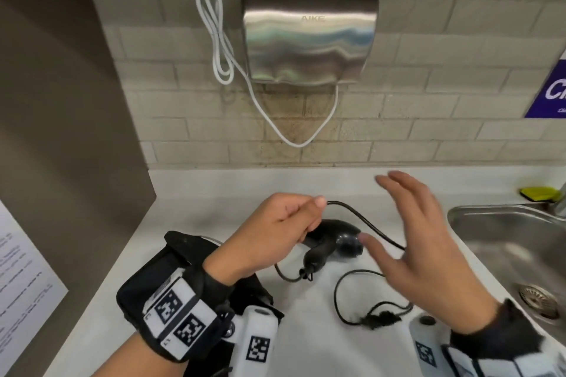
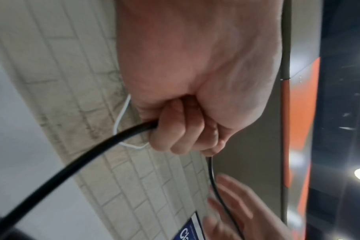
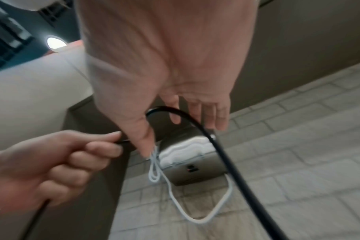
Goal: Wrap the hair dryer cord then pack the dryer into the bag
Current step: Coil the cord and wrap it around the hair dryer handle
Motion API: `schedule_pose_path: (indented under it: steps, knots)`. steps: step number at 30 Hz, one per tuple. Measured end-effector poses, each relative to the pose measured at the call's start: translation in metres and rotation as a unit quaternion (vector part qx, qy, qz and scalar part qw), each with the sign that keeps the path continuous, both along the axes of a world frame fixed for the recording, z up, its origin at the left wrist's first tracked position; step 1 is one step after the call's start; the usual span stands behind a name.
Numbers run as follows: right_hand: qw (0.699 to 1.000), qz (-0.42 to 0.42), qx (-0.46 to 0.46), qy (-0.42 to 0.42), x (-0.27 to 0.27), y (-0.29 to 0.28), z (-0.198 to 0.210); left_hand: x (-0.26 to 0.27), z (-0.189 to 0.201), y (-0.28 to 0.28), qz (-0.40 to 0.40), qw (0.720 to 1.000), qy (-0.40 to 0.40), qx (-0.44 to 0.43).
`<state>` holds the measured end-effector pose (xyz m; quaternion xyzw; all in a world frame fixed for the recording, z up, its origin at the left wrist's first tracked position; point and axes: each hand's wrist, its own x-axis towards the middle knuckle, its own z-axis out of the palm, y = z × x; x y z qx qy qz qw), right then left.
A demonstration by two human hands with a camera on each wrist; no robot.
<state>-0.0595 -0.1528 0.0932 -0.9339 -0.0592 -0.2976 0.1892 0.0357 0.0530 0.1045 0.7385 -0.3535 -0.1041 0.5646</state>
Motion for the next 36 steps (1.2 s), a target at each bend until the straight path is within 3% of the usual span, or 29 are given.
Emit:
schedule_pose_path:
  steps: [3, 5, 9, 12, 17, 21, 25, 29, 32, 34, 36]
  knots:
    - [0.995, 0.074, -0.066, 0.003, 0.012, 0.023, 0.011, 0.000, 0.015, -0.013, 0.003, 0.999, -0.052, 0.006]
    - [0.995, 0.091, -0.015, 0.028, 0.022, 0.027, 0.020, -0.001, 0.022, -0.017, 0.007, 0.998, -0.068, -0.005]
    - [0.994, 0.107, 0.023, -0.020, 0.032, 0.018, 0.045, 0.002, 0.024, -0.012, -0.015, 0.998, -0.001, -0.061]
    - [0.991, 0.125, 0.017, -0.053, 0.030, 0.018, 0.067, 0.004, 0.007, -0.006, -0.070, 0.990, 0.068, -0.100]
    - [0.987, 0.127, 0.024, -0.099, 0.034, 0.020, 0.089, 0.003, -0.039, -0.005, -0.083, 0.985, 0.087, -0.124]
    - [0.982, 0.136, 0.091, -0.092, 0.043, 0.017, 0.096, -0.002, -0.053, -0.009, -0.057, 0.989, 0.074, -0.111]
    - [0.970, 0.115, 0.189, -0.096, 0.053, 0.011, 0.099, -0.006, -0.046, -0.010, -0.045, 0.985, 0.079, -0.150]
    - [0.926, 0.113, 0.349, -0.094, 0.062, 0.003, 0.097, -0.007, -0.039, -0.006, -0.079, 0.970, 0.108, -0.202]
    - [0.901, 0.097, 0.411, -0.102, 0.072, -0.003, 0.090, -0.007, -0.039, -0.007, -0.071, 0.968, 0.127, -0.202]
    - [0.905, 0.072, 0.405, -0.109, 0.081, -0.007, 0.076, -0.007, -0.039, -0.008, -0.049, 0.964, 0.156, -0.211]
    - [0.932, 0.021, 0.348, -0.101, 0.090, -0.012, 0.054, -0.006, -0.039, -0.008, -0.025, 0.950, 0.197, -0.239]
